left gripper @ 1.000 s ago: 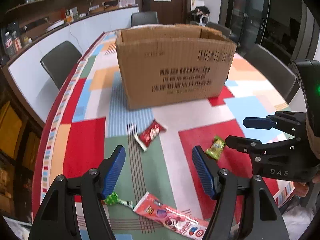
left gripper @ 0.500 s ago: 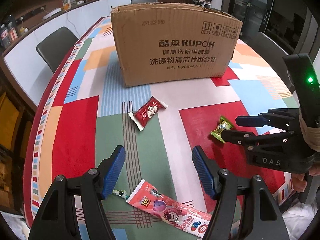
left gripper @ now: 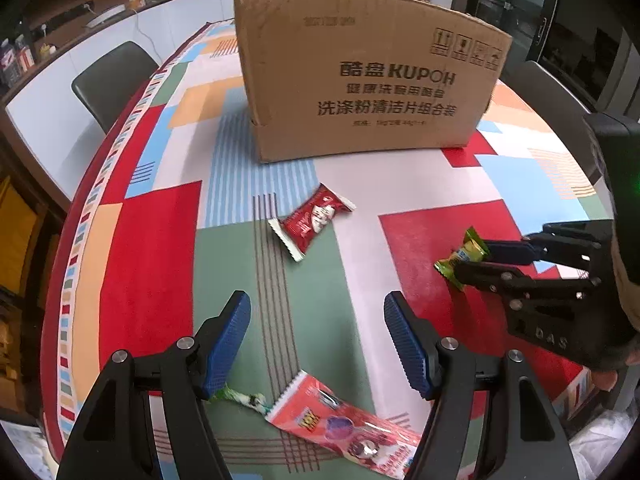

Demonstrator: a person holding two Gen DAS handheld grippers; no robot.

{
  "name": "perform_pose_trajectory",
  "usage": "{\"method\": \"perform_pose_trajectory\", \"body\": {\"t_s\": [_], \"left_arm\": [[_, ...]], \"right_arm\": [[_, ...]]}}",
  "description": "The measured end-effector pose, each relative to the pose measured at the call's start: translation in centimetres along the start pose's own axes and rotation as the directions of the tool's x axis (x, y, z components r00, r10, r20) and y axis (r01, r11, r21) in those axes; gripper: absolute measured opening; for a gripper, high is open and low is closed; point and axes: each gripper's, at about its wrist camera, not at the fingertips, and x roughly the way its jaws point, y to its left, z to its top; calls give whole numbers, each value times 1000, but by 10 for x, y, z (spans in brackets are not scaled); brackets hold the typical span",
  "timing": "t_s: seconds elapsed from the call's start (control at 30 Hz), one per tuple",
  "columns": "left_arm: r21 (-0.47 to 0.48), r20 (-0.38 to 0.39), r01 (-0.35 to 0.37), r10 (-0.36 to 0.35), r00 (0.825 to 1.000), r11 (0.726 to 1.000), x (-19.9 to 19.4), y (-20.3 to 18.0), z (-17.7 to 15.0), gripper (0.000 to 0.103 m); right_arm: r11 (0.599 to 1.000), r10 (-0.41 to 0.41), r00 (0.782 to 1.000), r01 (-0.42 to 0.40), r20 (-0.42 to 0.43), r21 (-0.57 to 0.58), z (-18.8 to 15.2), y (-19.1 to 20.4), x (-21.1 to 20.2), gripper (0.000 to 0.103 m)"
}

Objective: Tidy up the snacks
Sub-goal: 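Grasp the green snack with the right gripper while the left grasps the red candy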

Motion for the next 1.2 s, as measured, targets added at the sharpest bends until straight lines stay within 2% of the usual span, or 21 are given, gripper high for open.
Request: {"method": "perform_pose_trajectory", "body": {"t_s": [0.2,0.4,0.67,0.97,1.07,1.13,1.2], "left_arm": [[35,15,8,-8,1000,999,5,5,11,69],[102,36,28,-32,999,994,13,7,29,69],[210,11,24,-27,1000,977,36,2,49,69],[212,-46,35,-26,999,977,62,4,57,67],[195,-54,45,-35,998,980,67,5,58,58],[187,-60,55,-44,997,981,70,6,59,47],[179,-64,63,-52,997,982,72,5,59,42]], "right_arm": [[999,-15,1000,16,27,-33,7,11,-1,19],[1000,-17,998,18,62,-16,19,11,-8,13],[1000,-9,996,9,85,8,28,13,-10,13],[1000,2,997,-5,79,30,41,15,-2,13],[1000,2,997,-4,76,31,45,17,2,13],[999,6,997,-8,72,34,46,17,4,13],[999,3,997,-6,72,34,48,17,6,13]]}}
